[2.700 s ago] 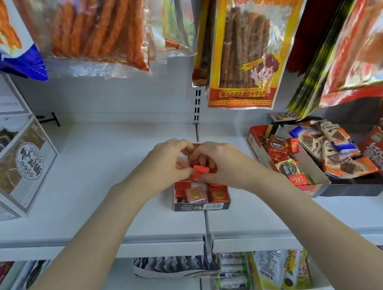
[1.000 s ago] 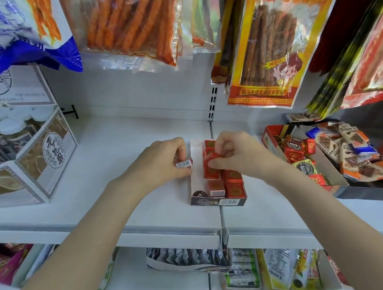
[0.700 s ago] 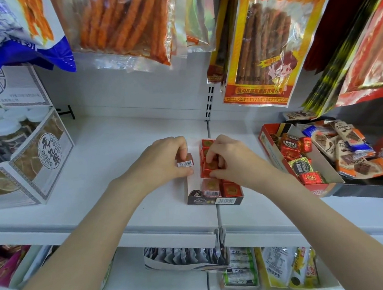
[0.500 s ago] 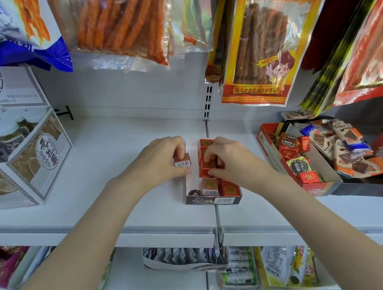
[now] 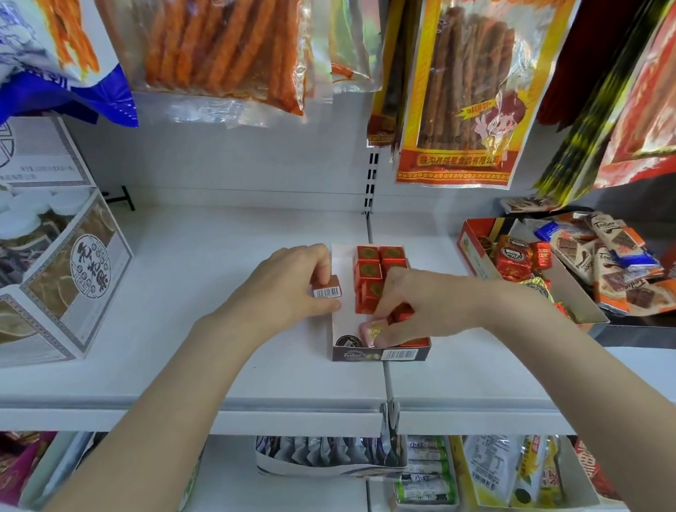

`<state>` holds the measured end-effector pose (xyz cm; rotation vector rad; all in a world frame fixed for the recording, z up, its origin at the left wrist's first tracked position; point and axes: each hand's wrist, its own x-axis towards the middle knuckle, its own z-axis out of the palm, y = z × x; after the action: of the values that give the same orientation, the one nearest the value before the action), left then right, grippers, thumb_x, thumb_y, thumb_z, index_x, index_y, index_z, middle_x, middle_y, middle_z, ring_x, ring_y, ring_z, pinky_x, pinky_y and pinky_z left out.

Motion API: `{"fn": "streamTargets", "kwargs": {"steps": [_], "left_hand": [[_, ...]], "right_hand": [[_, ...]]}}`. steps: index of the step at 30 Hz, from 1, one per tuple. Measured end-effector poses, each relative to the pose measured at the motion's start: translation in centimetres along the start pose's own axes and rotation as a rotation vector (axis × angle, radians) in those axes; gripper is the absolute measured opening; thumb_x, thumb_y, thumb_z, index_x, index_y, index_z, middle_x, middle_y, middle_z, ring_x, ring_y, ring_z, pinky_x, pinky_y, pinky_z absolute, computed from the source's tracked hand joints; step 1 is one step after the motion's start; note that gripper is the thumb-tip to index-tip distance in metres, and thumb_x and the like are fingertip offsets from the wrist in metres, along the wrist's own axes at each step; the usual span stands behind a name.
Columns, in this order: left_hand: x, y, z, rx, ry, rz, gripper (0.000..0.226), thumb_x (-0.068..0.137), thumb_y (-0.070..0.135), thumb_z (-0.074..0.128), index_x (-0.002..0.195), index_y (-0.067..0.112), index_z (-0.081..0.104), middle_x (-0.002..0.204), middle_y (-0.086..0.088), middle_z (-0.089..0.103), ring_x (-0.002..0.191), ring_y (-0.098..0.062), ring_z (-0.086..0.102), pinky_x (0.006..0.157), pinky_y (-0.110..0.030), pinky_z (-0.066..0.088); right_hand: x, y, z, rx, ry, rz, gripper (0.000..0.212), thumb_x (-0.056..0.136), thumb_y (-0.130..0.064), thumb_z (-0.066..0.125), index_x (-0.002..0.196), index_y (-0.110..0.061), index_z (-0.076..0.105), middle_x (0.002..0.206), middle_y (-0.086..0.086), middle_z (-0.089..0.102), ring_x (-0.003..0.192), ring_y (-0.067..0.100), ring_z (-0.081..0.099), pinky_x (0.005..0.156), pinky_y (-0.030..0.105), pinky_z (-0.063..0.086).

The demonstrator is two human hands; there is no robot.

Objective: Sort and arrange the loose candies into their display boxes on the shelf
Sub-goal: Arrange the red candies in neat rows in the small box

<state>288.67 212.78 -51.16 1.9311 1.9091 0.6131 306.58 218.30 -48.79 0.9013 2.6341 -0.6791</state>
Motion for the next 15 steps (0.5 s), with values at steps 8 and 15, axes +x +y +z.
{"fn": "streamTargets", "kwargs": {"steps": [8,15], "left_hand": [[0.0,0.2,0.1,-0.035,0.012,0.008,0.036,0.073,0.019,0.075,0.068,0.026,0.04,0.081,0.007,0.052,0.067,-0.006,0.042,0.061,-0.023,0.037],[-0.2,1.0,0.4,-0.063,0.041,0.057,0.032,0.075,0.013,0.069,0.091,0.019,0.042,0.085,0.011,0.045,0.083,-0.007,0.04,0.068,-0.023,0.039]], "right_hand": [[-0.2,-0.4,-0.3,0.043,0.01,0.028,0.035,0.083,-0.035,0.063,0.11,-0.012,0.06,0.093,-0.007,0.044,0.079,0.006,0.045,0.064,0.014,0.034],[-0.7,-0.2,-0.1,0.163,0.163,0.038,0.02,0.076,-0.019,0.071,0.089,-0.017,0.056,0.075,-0.014,0.044,0.065,0.001,0.043,0.054,0.011,0.036]]}}
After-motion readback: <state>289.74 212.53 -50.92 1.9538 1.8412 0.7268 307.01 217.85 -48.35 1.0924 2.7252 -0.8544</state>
